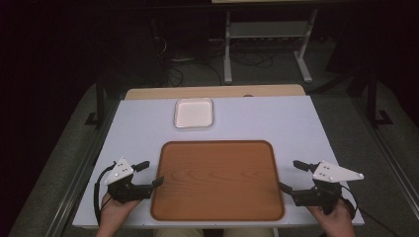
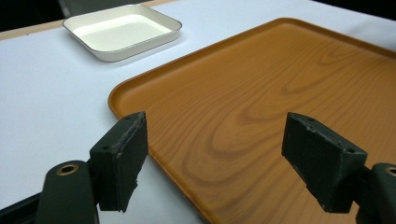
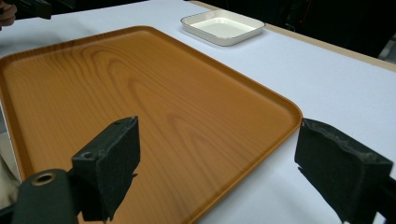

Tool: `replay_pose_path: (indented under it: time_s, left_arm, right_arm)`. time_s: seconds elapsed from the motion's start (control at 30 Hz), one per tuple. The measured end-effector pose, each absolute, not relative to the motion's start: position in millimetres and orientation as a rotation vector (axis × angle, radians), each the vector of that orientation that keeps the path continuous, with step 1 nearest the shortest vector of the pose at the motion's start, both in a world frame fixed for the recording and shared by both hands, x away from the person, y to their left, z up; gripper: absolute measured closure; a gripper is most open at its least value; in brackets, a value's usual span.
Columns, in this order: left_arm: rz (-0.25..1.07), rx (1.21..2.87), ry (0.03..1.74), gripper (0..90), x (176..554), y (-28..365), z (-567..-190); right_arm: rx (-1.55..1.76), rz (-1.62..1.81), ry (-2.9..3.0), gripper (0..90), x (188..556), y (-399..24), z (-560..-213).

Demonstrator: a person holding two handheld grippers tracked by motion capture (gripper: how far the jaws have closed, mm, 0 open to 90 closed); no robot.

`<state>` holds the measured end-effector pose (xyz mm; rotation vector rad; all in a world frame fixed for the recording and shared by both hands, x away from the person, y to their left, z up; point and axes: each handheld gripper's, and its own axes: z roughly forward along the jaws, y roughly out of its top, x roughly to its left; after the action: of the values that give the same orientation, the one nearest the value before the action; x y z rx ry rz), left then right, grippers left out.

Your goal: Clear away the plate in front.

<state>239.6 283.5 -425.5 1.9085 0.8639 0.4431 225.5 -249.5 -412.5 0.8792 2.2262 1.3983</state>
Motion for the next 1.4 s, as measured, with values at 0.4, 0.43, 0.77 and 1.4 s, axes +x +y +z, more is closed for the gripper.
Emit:
replay_pose_path:
  time_s: [0.4, 0.43, 0.77, 1.4]
  left_arm:
    - [0.467, 1.904, 0.874, 23.1, 241.6, 289.2, -425.2]
    - [0.470, 1.907, 0.876, 23.6, 241.8, 289.3, -424.9]
    - [0.471, 1.900, 0.877, 23.6, 242.1, 289.9, -424.4]
    - [0.412, 1.894, 0.819, 23.3, 253.1, 276.9, -412.7]
  right_arm:
    - [0.883, 1.398, 2.215, 13.5, 222.8, -253.6, -410.7]
    - [0.884, 1.396, 2.215, 13.5, 222.8, -254.1, -410.6]
    - [0.889, 1.396, 2.204, 13.5, 222.2, -258.0, -409.2]
    - [0.909, 1.402, 2.184, 13.5, 219.8, -260.0, -408.0]
